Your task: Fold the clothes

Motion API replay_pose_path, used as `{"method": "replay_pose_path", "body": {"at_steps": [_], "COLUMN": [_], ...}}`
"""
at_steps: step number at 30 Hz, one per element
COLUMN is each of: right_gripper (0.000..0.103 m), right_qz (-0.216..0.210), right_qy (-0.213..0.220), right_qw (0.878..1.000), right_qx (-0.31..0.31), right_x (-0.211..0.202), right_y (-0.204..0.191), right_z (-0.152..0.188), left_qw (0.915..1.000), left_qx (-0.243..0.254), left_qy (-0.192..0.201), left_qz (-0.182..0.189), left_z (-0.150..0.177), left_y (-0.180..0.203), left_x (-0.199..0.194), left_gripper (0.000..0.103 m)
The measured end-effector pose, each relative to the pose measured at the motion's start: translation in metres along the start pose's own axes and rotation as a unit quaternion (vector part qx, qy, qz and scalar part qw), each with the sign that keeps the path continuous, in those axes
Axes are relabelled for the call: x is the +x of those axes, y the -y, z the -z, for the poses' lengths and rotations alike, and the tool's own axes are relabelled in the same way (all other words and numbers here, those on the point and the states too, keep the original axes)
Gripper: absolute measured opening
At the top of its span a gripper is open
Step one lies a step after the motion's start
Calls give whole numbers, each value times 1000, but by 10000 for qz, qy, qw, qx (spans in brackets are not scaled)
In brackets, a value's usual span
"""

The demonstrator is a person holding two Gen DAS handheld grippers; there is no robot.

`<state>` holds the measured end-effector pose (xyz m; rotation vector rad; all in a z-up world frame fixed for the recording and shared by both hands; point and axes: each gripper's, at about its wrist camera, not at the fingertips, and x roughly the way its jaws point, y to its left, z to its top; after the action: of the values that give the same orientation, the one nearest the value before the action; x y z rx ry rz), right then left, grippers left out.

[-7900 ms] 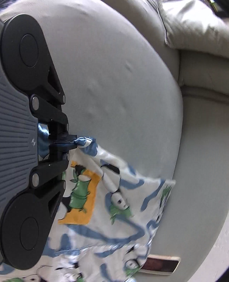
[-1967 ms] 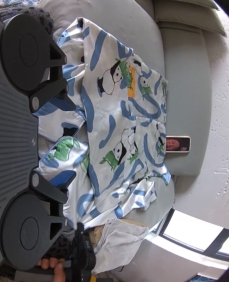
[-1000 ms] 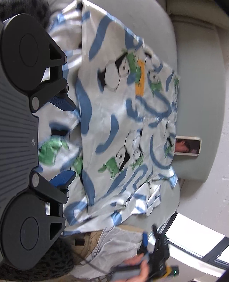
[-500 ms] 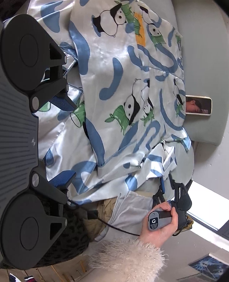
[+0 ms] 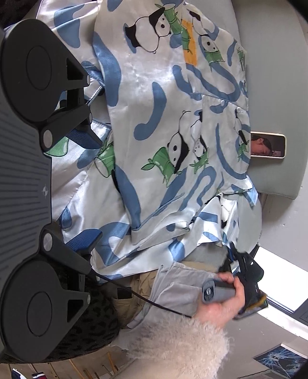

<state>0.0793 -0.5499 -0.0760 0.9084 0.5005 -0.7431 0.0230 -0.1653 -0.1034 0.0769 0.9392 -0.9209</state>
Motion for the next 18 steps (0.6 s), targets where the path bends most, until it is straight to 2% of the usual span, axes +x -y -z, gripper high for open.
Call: {"method": "replay_pose_path", "body": {"at_steps": [7,11,18], "right_gripper": [0,0,0], "right_qz": [-429,-590,-360], "right_qy": [1012,1407,2588], "right_qw": [9931,9857,9555], "right_qx": [-410,-720,-1371], "right_x": [-102,-169,-278], "right_y": [-19,-28,-41], "right_z": [-55,-65,-62], "left_qw": [9993,9974,9895], "left_qx": [9,65,421], "left_qy": [303,540,1064], "left_qz": [212,481,880], "left_z": [-5,-9,-9], "left_y": [10,22,45], "left_x": [-18,-38,-82], "left_gripper": [72,72,73]}}
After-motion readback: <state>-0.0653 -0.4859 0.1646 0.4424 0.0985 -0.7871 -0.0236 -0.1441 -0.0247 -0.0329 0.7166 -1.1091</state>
